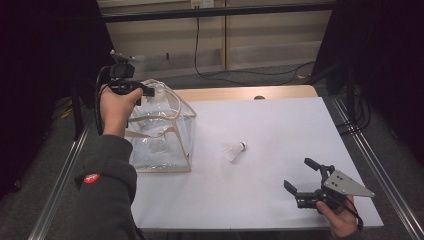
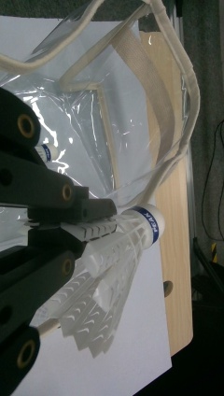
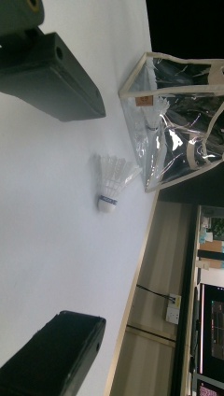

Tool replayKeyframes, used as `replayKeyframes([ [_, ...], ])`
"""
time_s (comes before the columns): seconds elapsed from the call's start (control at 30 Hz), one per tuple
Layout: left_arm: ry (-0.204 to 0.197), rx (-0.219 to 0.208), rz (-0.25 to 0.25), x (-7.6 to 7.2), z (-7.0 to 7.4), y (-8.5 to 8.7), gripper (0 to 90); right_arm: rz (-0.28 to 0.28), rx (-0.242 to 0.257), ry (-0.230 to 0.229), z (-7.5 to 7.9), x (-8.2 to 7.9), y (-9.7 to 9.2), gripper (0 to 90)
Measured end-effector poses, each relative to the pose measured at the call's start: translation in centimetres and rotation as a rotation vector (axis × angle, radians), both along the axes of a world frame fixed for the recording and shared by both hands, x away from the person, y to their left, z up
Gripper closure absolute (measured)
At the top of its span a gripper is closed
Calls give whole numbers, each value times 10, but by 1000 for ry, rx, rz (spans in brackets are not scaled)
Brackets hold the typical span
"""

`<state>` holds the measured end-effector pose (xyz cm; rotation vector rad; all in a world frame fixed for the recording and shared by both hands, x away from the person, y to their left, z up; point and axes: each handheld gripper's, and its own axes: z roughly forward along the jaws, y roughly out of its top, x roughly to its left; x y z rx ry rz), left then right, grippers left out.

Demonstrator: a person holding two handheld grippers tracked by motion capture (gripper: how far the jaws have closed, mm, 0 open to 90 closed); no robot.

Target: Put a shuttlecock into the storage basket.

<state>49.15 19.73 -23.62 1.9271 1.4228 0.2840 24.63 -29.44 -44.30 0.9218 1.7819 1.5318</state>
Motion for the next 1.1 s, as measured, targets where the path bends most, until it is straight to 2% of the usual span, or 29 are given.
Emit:
replayKeyframes([
  [0.87, 33, 9, 32, 2, -15, 1, 860, 0, 0, 0, 0, 0, 0, 16],
  [1.1, 38, 11, 24, 2, -16, -1, 875, 0, 1, 0, 0, 0, 0, 16],
])
